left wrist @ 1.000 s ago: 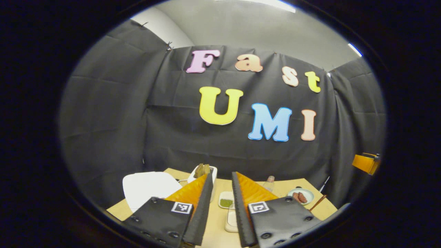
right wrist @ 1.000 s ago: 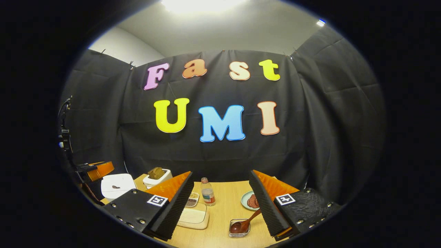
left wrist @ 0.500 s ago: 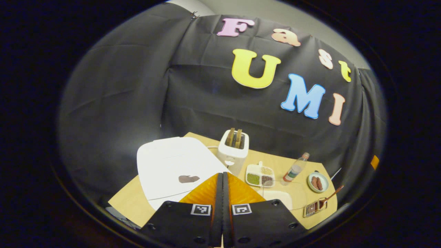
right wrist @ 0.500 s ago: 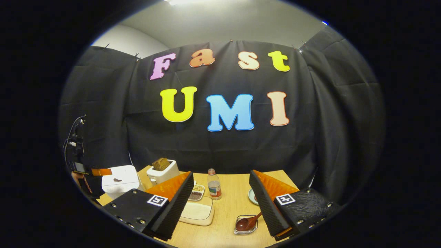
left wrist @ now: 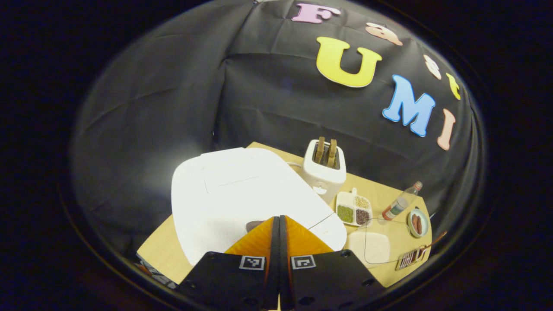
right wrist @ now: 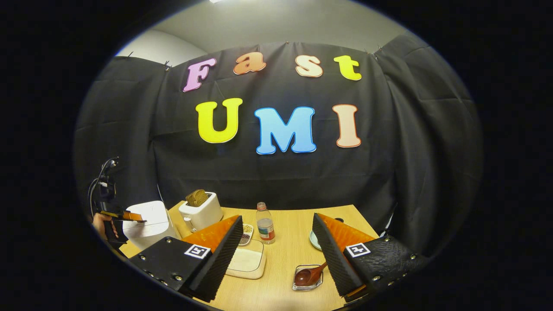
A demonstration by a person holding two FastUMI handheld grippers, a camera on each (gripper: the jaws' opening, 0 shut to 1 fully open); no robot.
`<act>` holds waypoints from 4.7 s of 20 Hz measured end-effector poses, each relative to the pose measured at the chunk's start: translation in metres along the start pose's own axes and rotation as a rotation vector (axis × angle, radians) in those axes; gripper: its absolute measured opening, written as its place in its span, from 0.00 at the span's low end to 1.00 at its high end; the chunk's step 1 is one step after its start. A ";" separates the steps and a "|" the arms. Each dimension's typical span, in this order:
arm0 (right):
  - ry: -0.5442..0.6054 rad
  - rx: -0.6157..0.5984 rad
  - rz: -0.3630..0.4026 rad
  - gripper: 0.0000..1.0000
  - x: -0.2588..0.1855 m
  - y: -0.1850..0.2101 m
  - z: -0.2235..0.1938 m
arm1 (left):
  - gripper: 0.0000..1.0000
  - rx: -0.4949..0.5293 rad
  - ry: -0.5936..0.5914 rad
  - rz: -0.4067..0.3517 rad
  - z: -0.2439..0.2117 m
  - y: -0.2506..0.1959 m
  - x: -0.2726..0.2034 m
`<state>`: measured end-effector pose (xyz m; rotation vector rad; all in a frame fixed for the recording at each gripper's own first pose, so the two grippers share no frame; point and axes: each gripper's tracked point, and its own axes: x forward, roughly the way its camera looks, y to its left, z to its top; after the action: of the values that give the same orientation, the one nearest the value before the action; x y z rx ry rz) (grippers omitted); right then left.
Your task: Close the left gripper, press the button to open the rice cooker; take a wooden spoon from the chopstick holder with the right hand, scoop a spoonful of rice and pour it into the rice cooker, then put the wooden spoon back into the chopstick holder.
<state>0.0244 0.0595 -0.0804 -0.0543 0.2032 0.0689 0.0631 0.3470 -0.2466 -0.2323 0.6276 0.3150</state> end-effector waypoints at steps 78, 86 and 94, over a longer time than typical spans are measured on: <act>0.092 0.412 0.156 0.09 0.088 -0.011 -0.023 | 0.87 0.365 -0.507 -0.237 0.016 -0.194 -0.202; 0.157 0.341 0.165 0.08 0.144 0.075 -0.069 | 0.90 0.353 -0.491 -0.258 0.028 -0.122 -0.190; 0.316 -0.034 0.156 0.08 0.194 0.110 -0.162 | 0.88 0.355 -0.459 -0.234 0.031 -0.083 -0.170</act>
<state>0.1737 0.1715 -0.2838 -0.0830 0.5218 0.2199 -0.0208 0.2427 -0.1090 0.1087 0.1906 0.0230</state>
